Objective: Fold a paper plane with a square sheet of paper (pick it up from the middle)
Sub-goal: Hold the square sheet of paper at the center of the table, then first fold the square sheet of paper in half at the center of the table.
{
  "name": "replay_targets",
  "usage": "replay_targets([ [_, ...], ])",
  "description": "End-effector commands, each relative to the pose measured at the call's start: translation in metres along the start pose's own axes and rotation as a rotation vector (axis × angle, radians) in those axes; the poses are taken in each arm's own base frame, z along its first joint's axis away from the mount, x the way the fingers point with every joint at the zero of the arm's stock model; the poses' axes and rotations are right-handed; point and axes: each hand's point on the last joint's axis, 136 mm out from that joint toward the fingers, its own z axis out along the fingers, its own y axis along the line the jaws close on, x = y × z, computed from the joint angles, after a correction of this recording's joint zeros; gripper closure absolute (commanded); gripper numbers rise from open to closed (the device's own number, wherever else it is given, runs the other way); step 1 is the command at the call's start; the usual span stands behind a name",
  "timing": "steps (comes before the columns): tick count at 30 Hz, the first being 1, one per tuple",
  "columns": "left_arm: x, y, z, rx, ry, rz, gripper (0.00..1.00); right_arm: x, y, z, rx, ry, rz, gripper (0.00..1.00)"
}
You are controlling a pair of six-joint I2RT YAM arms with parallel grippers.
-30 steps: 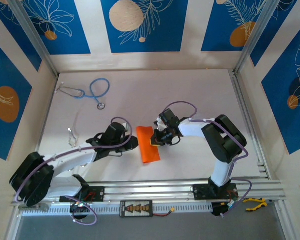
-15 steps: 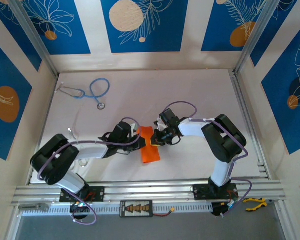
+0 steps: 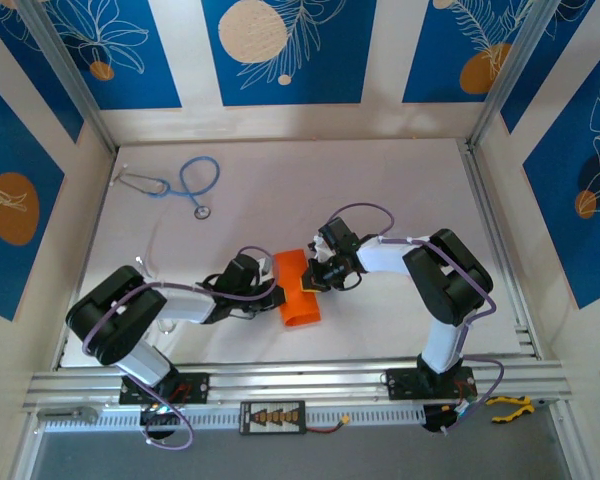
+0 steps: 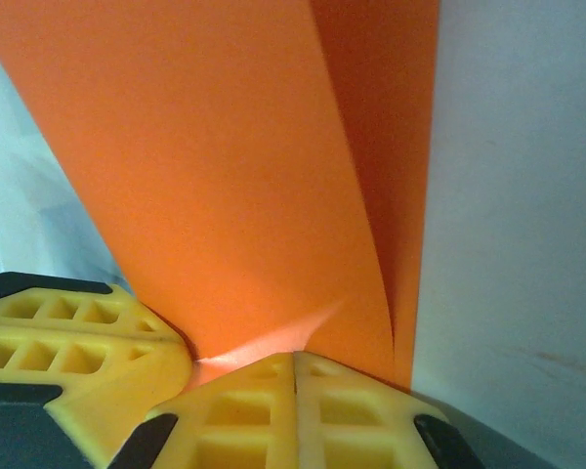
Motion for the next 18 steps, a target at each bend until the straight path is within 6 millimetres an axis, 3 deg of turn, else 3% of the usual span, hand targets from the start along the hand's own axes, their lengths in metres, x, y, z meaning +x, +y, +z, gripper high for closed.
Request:
replay_targets([
  [1, 0.012, 0.037, -0.007, -0.171, 0.037, -0.007, 1.0, 0.025, -0.044, 0.013, 0.138, 0.069, 0.096, 1.0],
  [9, -0.012, -0.025, -0.027, -0.073, 0.027, 0.018, 1.0, 0.024, -0.044, 0.01, 0.149, 0.062, 0.103, 1.0],
  [15, 0.001, -0.033, -0.016, 0.004, 0.088, -0.02, 1.0, 0.024, -0.045, 0.01, 0.153, 0.058, 0.106, 1.0],
  [18, 0.012, -0.021, -0.009, -0.003, 0.114, -0.038, 1.0, 0.024, -0.045, 0.01, 0.154, 0.06, 0.108, 1.0],
])
